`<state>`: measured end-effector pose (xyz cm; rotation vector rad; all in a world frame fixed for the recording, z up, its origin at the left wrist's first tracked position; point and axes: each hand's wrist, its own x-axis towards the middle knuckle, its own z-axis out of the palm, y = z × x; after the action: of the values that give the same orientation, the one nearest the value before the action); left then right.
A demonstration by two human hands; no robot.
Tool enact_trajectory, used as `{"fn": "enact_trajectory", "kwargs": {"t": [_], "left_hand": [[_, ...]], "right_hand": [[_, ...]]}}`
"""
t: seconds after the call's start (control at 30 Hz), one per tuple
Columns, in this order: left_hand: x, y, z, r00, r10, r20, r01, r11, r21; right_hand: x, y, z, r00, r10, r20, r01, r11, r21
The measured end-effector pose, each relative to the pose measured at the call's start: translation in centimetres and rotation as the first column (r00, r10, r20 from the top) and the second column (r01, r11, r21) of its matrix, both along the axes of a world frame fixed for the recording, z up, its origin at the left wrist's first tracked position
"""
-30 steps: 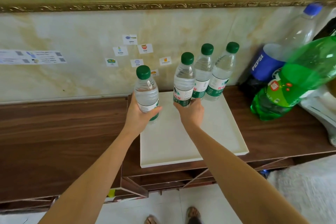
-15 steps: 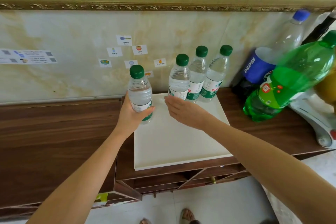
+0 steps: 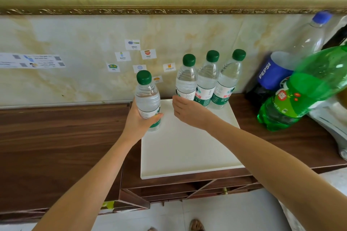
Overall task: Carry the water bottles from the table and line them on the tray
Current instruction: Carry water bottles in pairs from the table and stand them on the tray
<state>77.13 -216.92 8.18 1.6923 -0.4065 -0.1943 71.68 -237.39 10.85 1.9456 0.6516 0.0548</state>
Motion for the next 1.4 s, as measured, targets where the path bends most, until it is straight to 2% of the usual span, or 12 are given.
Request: {"fn": "enact_trajectory", "kwargs": {"t": [0.43, 0.5, 0.53, 0.57, 0.63, 0.67, 0.73, 0.8, 0.9, 1.03, 1.23, 1.4], "left_hand": [[0.1, 0.1, -0.2, 1.000, -0.011, 0.011, 0.011, 1.000, 0.010], [0.1, 0.1, -0.3, 1.000, -0.002, 0.012, 0.002, 1.000, 0.011], [0.2, 0.0, -0.3, 1.000, 0.004, 0.013, -0.004, 1.000, 0.006], [0.2, -0.1, -0.3, 1.000, 0.010, 0.017, -0.010, 1.000, 0.001], [0.3, -0.8, 0.0, 0.999, 0.019, 0.037, -0.018, 1.000, -0.015], [0.4, -1.2, 0.1, 0.999, 0.019, 0.045, -0.018, 1.000, -0.024], [0.5, -2.4, 0.5, 0.999, 0.012, 0.048, -0.010, 0.999, -0.046], [0.7, -3.8, 1.0, 0.999, 0.002, 0.046, 0.001, 0.998, -0.062], [1.2, -5.3, 1.5, 0.998, -0.061, 0.029, 0.062, 0.997, -0.035], [1.8, -4.2, 0.2, 0.975, -0.215, -0.060, 0.220, 0.969, 0.111], [1.4, -3.9, 0.5, 0.992, -0.123, -0.017, 0.124, 0.978, 0.170], [1.5, -4.0, 0.6, 0.993, -0.119, 0.001, 0.117, 0.976, 0.182]], "right_hand": [[0.5, 0.1, 0.1, 0.999, 0.001, -0.037, 0.002, 0.997, 0.075], [-0.7, 0.2, 0.2, 0.998, 0.018, -0.055, -0.008, 0.983, 0.181], [-1.5, 0.2, 0.1, 0.998, 0.028, -0.050, -0.010, 0.949, 0.316], [-2.5, 0.2, -0.5, 0.998, 0.009, -0.065, 0.023, 0.874, 0.485], [-4.9, 0.2, -1.9, 0.950, -0.166, -0.264, 0.309, 0.609, 0.730], [-5.9, 0.3, -2.5, 0.879, -0.273, -0.391, 0.475, 0.426, 0.770], [-7.3, 0.5, -3.5, 0.751, -0.421, -0.508, 0.601, 0.118, 0.791], [-8.1, 0.7, -4.2, 0.668, -0.511, -0.541, 0.620, -0.021, 0.784], [-8.8, 1.1, -5.0, 0.599, -0.572, -0.560, 0.663, -0.038, 0.748], [-9.0, 1.3, -5.9, 0.592, -0.579, -0.560, 0.681, -0.012, 0.732], [-9.1, 1.4, -6.8, 0.610, -0.589, -0.530, 0.663, 0.015, 0.748], [-9.0, 1.2, -7.2, 0.622, -0.589, -0.516, 0.647, 0.015, 0.762]]}}
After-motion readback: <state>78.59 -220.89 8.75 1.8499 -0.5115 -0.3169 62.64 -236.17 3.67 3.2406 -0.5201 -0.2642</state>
